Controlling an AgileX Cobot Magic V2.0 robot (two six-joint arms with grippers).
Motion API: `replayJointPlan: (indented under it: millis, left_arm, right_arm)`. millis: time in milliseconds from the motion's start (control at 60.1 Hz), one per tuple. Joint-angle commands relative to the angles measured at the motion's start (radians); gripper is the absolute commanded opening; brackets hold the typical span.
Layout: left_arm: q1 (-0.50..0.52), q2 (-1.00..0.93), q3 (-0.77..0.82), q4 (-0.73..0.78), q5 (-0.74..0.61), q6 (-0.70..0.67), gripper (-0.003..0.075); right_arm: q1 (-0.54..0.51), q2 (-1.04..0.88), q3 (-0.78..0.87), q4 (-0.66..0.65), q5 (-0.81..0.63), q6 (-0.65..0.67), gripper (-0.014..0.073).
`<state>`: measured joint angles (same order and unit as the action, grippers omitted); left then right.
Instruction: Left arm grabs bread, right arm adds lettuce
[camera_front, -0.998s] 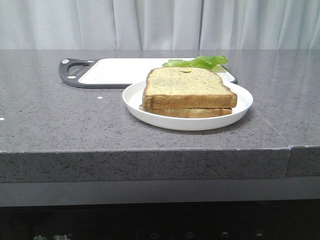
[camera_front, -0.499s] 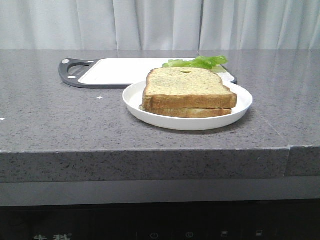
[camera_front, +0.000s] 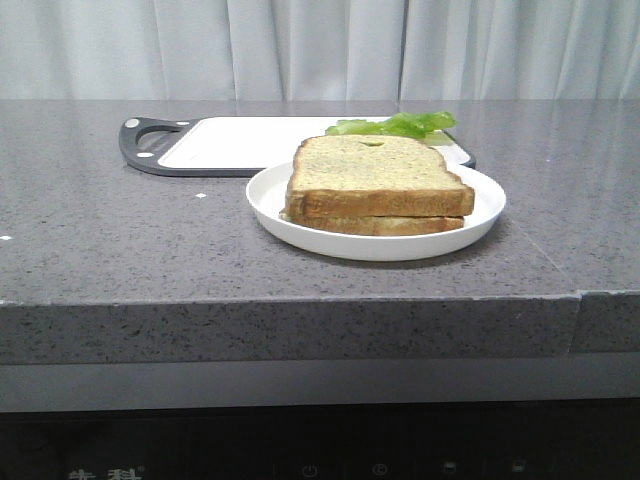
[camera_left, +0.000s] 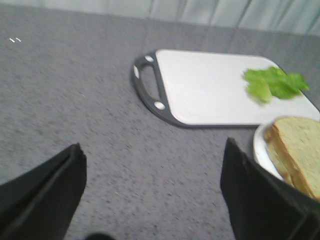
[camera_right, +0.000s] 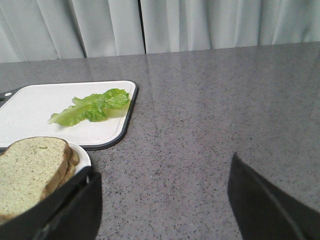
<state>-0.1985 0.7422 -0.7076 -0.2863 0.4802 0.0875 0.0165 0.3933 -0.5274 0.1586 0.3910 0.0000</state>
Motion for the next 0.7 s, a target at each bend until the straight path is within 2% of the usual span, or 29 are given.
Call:
replayJointPlan:
  millis: [0, 283, 516, 682]
  left_arm:
    - [-0.076, 0.108, -0.103, -0.044, -0.005, -0.006, 0.055]
    - [-0.308, 0.521, -0.375, -0.093, 0.033, -0.015, 0.0547]
    - [-0.377, 0.795, -0.595, -0.117, 0.132, -0.031, 0.0547]
    - [-0.402, 0.894, -0.688, -0.145, 0.171, -0.031, 0.0547]
  right_arm:
    - [-0.005, 0.013, -0.037, 0.008, -0.071, -0.009, 0.0547]
    - [-0.003, 0.013, -0.037, 0.008, -0.067, -0.009, 0.0547]
    - [-0.003, 0.013, -0.037, 0.008, -0.055, -0.009, 0.0547]
    - [-0.003, 0.013, -0.037, -0.003, -0.05, -0.009, 0.0547]
